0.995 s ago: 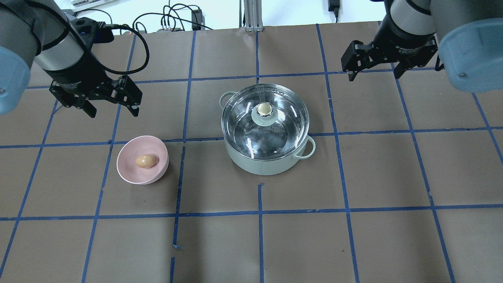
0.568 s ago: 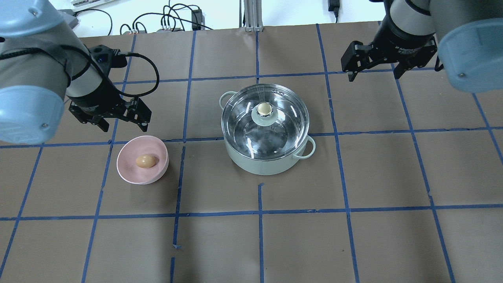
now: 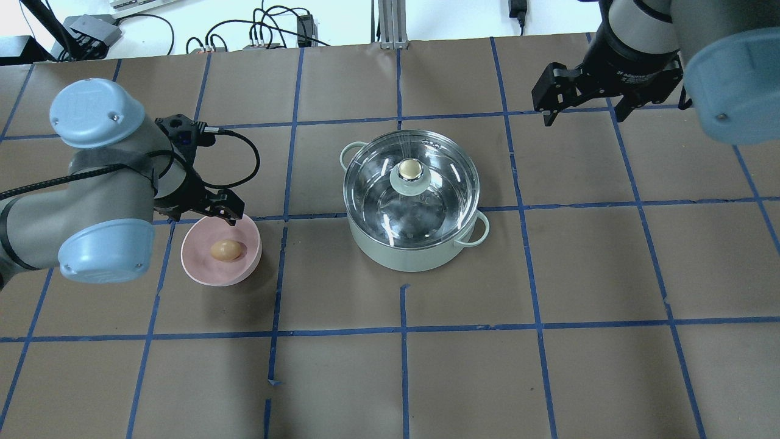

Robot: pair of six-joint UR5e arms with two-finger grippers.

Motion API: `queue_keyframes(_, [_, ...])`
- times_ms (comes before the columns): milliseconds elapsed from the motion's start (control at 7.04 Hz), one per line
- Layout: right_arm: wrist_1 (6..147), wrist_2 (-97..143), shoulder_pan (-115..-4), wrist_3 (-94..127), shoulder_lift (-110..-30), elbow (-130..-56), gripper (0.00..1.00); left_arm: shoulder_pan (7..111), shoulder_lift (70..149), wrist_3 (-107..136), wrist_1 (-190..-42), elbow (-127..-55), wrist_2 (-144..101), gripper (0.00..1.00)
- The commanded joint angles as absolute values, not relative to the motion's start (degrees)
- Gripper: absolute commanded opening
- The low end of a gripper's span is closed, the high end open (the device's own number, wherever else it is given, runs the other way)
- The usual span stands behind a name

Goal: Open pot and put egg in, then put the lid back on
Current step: 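Move the left gripper down over the egg in the pink bowl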

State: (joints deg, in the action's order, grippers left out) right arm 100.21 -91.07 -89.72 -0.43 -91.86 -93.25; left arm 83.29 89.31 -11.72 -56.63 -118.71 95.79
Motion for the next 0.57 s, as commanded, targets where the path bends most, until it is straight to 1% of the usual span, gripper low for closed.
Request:
queue_keyframes(0, [99.93,-90.70,-89.56,-1.31,-92.37,-93.25,1.00,82.36,90.87,-11.78,-55.99,-119.71,97.12,0.98])
queue_keyframes(142, [100.02,-90.62,-89.73,-1.84,-92.72,-93.25,1.00,81.31,92.10,-11.78,-55.90,-119.88,96.60,0.98])
queue_keyframes(426, [99.41,-90.70,-89.74,-1.50,-92.46,-93.34,1.00,80.51,92.20,-13.96,-55.72,-120.32,96.68,0.98])
